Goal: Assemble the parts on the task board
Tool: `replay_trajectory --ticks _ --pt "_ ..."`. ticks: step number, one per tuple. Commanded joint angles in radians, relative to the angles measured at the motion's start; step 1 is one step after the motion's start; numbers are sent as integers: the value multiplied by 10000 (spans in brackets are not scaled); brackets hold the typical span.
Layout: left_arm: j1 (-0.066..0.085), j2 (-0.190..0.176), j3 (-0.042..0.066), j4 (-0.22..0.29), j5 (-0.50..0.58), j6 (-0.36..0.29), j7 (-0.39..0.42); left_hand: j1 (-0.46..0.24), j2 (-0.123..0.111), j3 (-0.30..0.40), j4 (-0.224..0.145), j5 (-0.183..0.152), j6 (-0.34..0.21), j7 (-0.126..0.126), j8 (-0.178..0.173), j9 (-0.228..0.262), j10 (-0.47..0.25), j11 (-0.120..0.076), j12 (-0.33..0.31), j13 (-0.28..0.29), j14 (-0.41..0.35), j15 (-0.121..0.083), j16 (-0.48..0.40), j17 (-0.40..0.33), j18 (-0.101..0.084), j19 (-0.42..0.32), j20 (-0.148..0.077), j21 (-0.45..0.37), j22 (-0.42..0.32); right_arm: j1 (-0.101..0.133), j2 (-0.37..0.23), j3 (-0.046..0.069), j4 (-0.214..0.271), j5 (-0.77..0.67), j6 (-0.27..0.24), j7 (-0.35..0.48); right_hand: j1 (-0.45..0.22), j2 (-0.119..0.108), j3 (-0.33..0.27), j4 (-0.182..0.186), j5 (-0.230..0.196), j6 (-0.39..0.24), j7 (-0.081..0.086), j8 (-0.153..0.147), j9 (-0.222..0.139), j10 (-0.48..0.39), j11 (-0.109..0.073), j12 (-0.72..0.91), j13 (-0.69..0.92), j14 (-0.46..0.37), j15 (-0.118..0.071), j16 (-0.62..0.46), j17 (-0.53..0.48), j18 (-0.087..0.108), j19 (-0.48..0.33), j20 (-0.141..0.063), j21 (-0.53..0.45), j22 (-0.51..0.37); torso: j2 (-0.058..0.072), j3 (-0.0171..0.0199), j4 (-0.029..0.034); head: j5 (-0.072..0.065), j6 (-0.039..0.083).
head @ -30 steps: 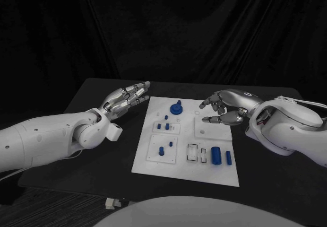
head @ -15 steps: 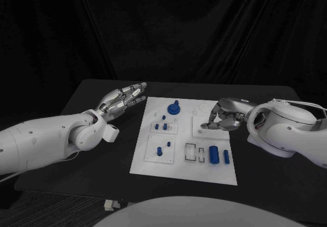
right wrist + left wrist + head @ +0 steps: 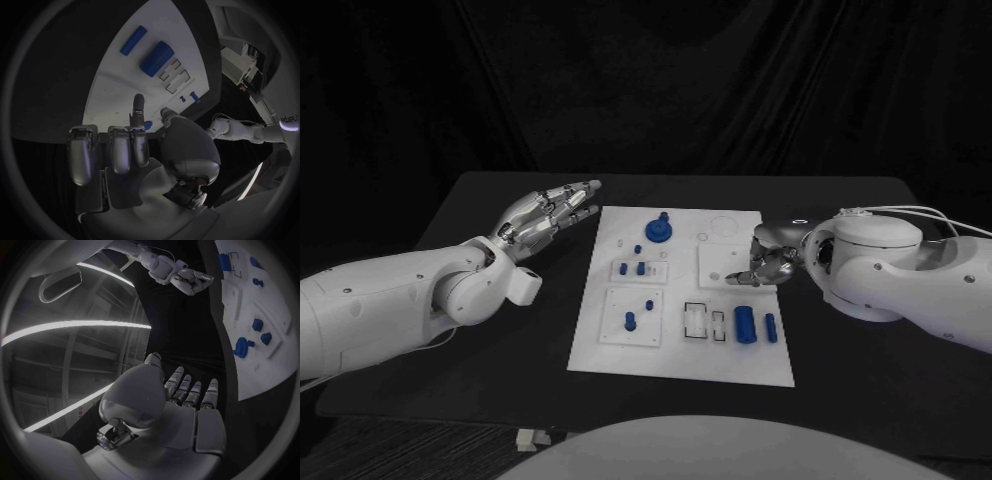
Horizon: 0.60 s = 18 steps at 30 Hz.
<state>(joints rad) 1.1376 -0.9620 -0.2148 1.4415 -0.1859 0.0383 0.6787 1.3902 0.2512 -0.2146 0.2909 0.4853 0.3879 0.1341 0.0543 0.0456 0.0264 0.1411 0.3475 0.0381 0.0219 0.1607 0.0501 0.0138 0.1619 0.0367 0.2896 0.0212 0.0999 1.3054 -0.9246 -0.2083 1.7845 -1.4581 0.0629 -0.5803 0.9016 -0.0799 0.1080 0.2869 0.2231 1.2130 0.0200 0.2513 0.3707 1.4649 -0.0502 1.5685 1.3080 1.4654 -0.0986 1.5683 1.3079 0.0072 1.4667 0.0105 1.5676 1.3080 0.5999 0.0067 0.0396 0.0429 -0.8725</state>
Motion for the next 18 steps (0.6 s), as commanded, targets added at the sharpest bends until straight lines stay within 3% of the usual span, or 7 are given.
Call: replay_trajectory --ticks 1,8,10,14,15,16,18 --pt "-10 10 10 21 12 139 869 99 -6 48 -29 53 31 -41 37 2 42 13 84 20 27 -48 87 19 115 15 19 71 22 -31 68 4 -100 419 1244 -639 62 38 8 -36 -13 -168 122 -379 -245 1059 157 23 2628 1054 100 25 2629 -72 1041 64 32 2628 0 1 1 -68 -2" --pt "-10 -10 10 46 12 138 893 117 -23 39 -25 55 16 -123 46 -5 61 162 159 27 32 -15 112 21 115 19 18 74 23 -93 194 4 -341 1566 1518 -687 113 67 -18 -89 -195 -204 207 -676 -457 1059 239 23 2628 1054 173 25 2629 -72 1041 139 32 2628 -1 -4 -4 -68 -2" --pt "-10 -23 10 55 12 130 898 117 -23 39 -25 55 16 -123 46 -5 61 162 159 27 32 -15 112 21 115 19 18 74 23 -130 212 4 -384 1784 1454 -691 360 70 14 -293 -181 -474 321 -1000 -662 1059 328 23 2628 1054 232 25 2629 -72 1041 201 32 2628 0 -5 -4 -45 -2" --pt "-10 -41 10 65 12 116 902 119 -24 37 -24 55 16 -138 47 -6 65 186 180 29 34 -9 119 23 115 20 18 75 25 -193 193 4 -380 2009 1031 -660 593 5 -24 -502 -159 -1524 717 -1686 -1203 1059 663 23 2628 1054 504 25 2629 -72 1041 386 32 2628 0 -5 -2 -11 -2" --pt "-10 -42 10 62 12 115 904 119 -24 37 -24 55 16 -138 47 -6 65 186 180 29 34 -9 119 23 115 20 18 75 25 -205 175 4 -369 2051 891 -642 753 -37 -29 -628 -101 -2580 890 -1888 -1578 1059 846 23 2628 1054 689 25 2629 -72 1041 496 32 2628 0 -5 -4 -13 -2" --pt "-10 -40 10 59 12 113 906 119 -24 37 -24 55 16 -138 47 -6 65 186 180 29 34 -9 119 23 115 20 18 75 25 -213 160 4 -361 2077 790 -630 828 -57 -39 -686 -97 -2988 869 -1919 -1756 1059 786 23 2628 1054 664 25 2629 -72 1041 537 32 2628 0 -5 -4 -16 -2" --pt "-10 -35 10 52 12 112 910 120 -23 37 -23 56 3 -156 46 -8 67 211 186 29 34 -1 123 23 115 20 18 75 23 -226 129 4 -349 2121 615 -613 899 -72 -63 -726 -121 -3650 627 -1869 -2024 1059 486 23 2628 1054 436 25 2629 -72 1041 465 32 2628 0 -4 -4 -29 -2"
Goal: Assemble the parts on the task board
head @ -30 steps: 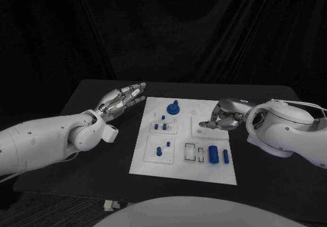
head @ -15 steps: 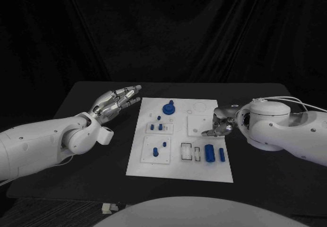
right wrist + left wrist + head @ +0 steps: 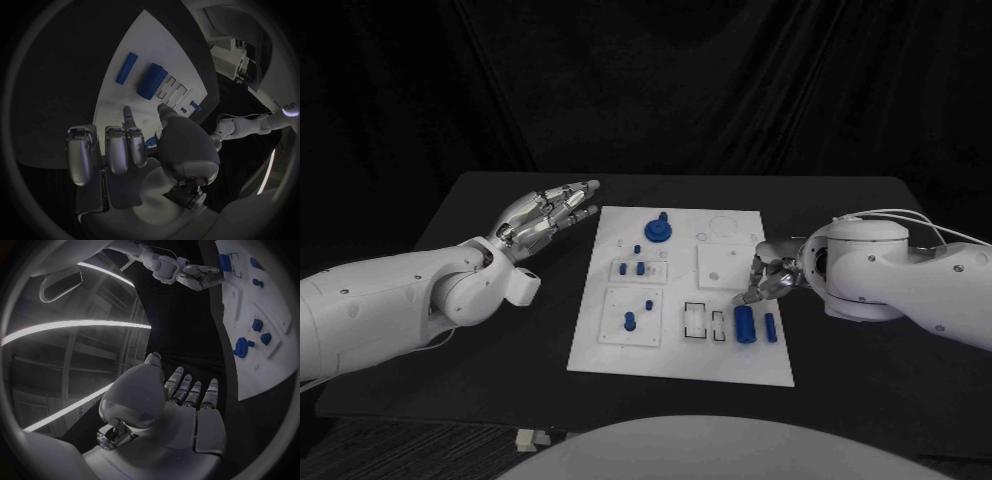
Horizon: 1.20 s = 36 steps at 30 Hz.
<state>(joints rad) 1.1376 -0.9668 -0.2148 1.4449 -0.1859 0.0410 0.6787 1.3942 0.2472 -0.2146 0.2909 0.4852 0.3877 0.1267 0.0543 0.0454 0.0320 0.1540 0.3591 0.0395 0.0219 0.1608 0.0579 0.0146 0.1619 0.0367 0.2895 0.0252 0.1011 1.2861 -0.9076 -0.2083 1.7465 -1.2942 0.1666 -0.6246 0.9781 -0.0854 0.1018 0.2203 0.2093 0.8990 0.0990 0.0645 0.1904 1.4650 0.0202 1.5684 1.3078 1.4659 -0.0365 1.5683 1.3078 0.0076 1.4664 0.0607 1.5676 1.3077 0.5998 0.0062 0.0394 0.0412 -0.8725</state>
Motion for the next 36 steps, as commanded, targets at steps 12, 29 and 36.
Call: replay_trajectory --ticks 12,29,36 --pt "-9 19 10 18 13 61 914 80 18 36 -21 59 -1 -101 46 -9 14 110 91 17 36 7 53 16 116 22 18 36 14 -68 -121 3 -43 519 -187 -209 -871 189 -305 677 -562 2670 -497 1634 779 1058 -373 24 2630 1049 -349 25 2630 -76 1043 -175 32 2631 0 2 -1 -25 -2" --pt "-9 23 10 5 13 99 853 81 22 36 -20 63 5 -114 48 -8 18 142 116 19 37 18 61 17 116 26 18 38 21 -333 94 2 -314 438 -121 -237 -1279 560 -444 635 -498 2900 -1065 3129 4018 1058 -919 24 2630 1049 -855 25 2630 -76 1043 -697 32 2631 1 0 -2 -12 -2" --pt "-9 13 10 4 13 115 808 79 22 32 -18 60 20 -120 55 -6 29 189 153 23 37 32 67 18 116 27 19 39 19 -399 186 2 -456 304 113 -249 -1162 468 -480 629 -365 2551 -1038 3223 4627 1058 -910 24 2630 1049 -850 25 2630 -76 1043 -699 32 2631 1 1 -2 8 -2"
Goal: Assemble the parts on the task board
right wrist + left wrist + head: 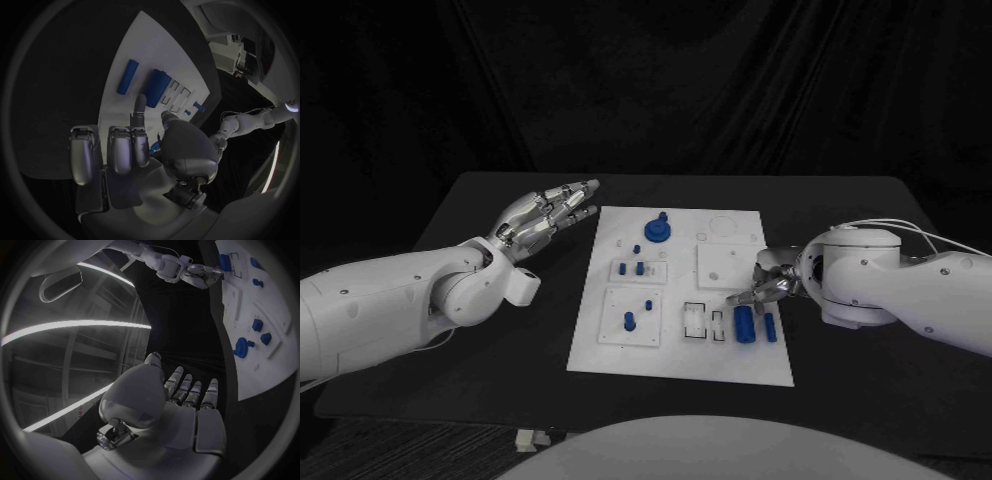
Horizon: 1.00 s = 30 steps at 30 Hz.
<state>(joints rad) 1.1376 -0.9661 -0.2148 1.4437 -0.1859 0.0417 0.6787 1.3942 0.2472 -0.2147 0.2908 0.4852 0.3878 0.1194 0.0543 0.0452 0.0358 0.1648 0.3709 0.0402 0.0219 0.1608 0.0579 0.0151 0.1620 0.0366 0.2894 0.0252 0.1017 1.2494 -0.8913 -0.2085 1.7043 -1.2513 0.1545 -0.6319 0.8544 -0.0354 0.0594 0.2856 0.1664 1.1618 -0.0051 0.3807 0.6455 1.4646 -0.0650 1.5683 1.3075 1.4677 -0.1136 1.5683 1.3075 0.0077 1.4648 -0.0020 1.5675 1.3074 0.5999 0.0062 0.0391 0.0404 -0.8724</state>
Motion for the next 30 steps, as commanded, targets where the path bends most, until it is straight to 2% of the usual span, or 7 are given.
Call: replay_trajectory --ticks 1,10,18,27,30 --pt "-9 12 10 12 13 113 802 79 23 32 -17 61 19 -47 55 -4 -10 81 34 16 37 32 67 13 115 28 20 39 13 -41 38 3 -52 -145 276 -179 112 -63 -61 -28 46 -145 12 82 210 1062 -54 25 2633 1031 -75 25 2633 -77 1060 -69 33 2634 0 0 0 21 -3" --pt "-9 34 10 0 13 146 740 77 23 30 -16 61 38 -48 61 -2 -6 95 50 18 39 37 76 15 115 32 21 41 21 -151 143 3 -162 -289 649 -197 159 -228 -117 21 -52 -530 72 66 772 1062 -10 25 2633 1031 -49 25 2633 -77 1060 -48 33 2634 -2 -1 -1 30 -3" --pt "-9 31 10 -13 13 178 686 77 23 30 -16 61 38 -48 61 -2 -6 95 50 18 39 37 76 15 115 32 21 41 21 -275 244 3 -232 -286 442 -192 149 -210 -97 23 -75 -653 100 10 867 1062 15 25 2633 1031 -32 25 2633 -77 1060 -35 33 2634 -2 2 1 20 -3" --pt "-9 10 10 -47 13 229 629 76 13 16 -15 59 118 94 93 8 0 51 73 17 35 27 91 15 110 40 24 47 27 -398 363 3 -355 -270 352 -190 459 -217 16 -65 309 -910 173 -182 1114 1062 77 25 2633 1031 17 25 2633 -77 1060 13 33 2634 -4 0 1 41 -3" --pt "-9 5 10 -43 13 246 613 76 13 16 -15 59 118 94 93 8 0 51 73 17 35 27 91 15 110 40 24 47 27 -451 395 3 -382 -250 267 -184 781 -274 88 -209 893 -1019 207 -319 1266 1062 105 25 2633 1031 39 25 2633 -77 1060 37 33 2634 -2 1 3 47 -3"
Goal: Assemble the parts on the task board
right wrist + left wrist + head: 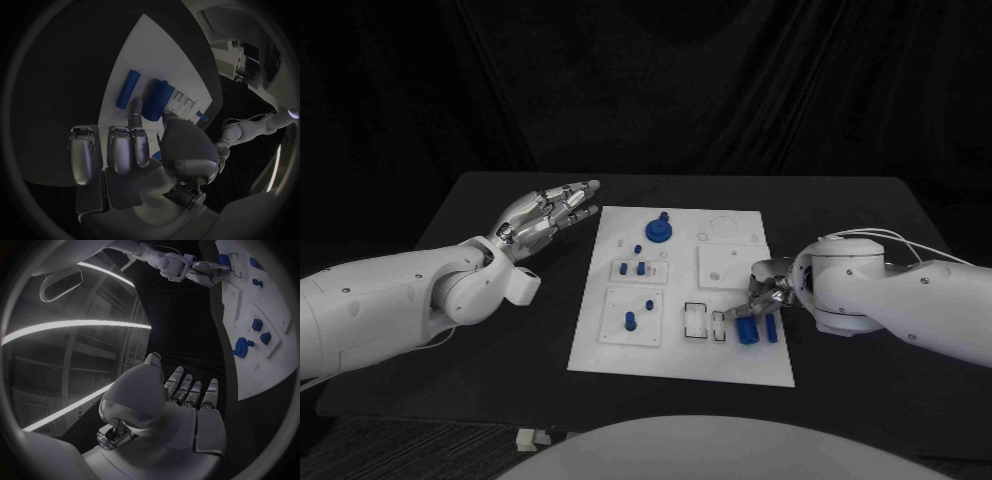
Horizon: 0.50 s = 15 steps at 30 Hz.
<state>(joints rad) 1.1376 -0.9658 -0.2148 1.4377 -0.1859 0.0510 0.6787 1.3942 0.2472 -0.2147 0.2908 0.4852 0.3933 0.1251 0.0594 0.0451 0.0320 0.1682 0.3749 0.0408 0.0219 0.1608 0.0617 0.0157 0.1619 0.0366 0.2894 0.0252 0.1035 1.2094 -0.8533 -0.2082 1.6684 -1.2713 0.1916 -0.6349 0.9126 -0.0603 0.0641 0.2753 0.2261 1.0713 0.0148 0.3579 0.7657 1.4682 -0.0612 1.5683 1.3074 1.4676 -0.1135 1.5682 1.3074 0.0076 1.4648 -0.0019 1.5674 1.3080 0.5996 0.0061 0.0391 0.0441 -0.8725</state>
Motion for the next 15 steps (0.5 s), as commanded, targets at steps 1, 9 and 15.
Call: replay_trajectory --ticks 1,9,15 --pt "-9 1 10 17 13 168 610 76 13 16 -15 59 62 37 41 9 38 18 33 11 35 27 52 9 111 40 24 47 8 -64 21 0 -27 -37 -139 -150 316 -57 63 -169 417 -137 13 -133 105 1026 75 25 2634 1032 44 26 2634 -76 1060 42 34 2628 1 2 3 16 -2" --pt "-9 -12 10 14 13 321 596 86 -59 -20 -31 51 110 119 65 14 38 -14 45 10 27 8 56 7 105 42 26 48 5 -108 7 0 -75 326 -475 -102 921 -179 365 -549 2764 -275 56 -480 229 1026 112 25 2634 1032 64 26 2634 -76 1060 58 34 2628 1 3 -1 84 -2" --pt "-9 -11 10 6 13 359 586 85 -68 -26 -27 47 149 156 78 18 37 -22 54 10 21 4 51 5 102 38 25 45 -5 -116 -73 0 -102 1022 -1010 -52 1356 -325 965 -982 4916 -309 34 -694 300 1026 85 25 2634 1032 43 26 2634 -76 1060 45 34 2628 -1 -1 3 182 -2"
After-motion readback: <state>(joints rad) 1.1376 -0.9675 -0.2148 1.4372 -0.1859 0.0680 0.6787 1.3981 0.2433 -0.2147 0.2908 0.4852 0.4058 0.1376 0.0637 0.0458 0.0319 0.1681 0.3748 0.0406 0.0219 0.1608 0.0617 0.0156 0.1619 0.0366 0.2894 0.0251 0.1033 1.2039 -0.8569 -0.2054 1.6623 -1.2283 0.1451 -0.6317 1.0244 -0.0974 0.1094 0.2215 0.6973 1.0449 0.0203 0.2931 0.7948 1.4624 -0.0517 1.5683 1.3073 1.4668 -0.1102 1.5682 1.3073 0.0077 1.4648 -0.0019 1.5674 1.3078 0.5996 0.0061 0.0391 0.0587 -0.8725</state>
